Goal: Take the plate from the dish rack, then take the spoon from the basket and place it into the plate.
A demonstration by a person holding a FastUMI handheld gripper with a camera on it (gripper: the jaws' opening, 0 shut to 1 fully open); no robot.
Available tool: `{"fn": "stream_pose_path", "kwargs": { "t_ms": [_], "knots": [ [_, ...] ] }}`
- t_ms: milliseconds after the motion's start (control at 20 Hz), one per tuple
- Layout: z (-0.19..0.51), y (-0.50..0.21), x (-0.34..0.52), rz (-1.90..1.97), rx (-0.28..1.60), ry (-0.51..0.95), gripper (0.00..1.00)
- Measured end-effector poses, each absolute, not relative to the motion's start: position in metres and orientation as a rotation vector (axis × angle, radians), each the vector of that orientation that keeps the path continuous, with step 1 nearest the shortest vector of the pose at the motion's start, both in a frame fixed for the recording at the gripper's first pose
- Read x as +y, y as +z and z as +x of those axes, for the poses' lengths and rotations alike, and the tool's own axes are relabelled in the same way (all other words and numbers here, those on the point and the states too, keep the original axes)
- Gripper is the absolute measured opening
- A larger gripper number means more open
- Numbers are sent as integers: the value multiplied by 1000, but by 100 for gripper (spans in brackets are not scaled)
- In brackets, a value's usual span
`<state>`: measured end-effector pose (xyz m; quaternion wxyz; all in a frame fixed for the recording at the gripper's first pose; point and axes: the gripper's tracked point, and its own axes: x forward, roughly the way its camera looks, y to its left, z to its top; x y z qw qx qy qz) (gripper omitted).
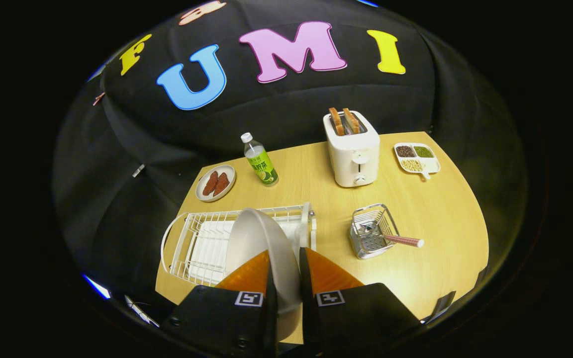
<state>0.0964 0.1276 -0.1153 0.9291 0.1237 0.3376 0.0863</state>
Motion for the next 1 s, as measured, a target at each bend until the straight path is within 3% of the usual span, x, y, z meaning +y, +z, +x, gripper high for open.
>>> {"fn": "stream_pose_path", "kwargs": {
  "t_ms": [250, 600, 1000],
  "knots": [
    [46, -122, 64, 330, 698, 174, 24],
    [-15, -185, -11, 427, 811, 144, 24],
    [28, -267, -44, 465, 946, 181, 24]
  ]
}}
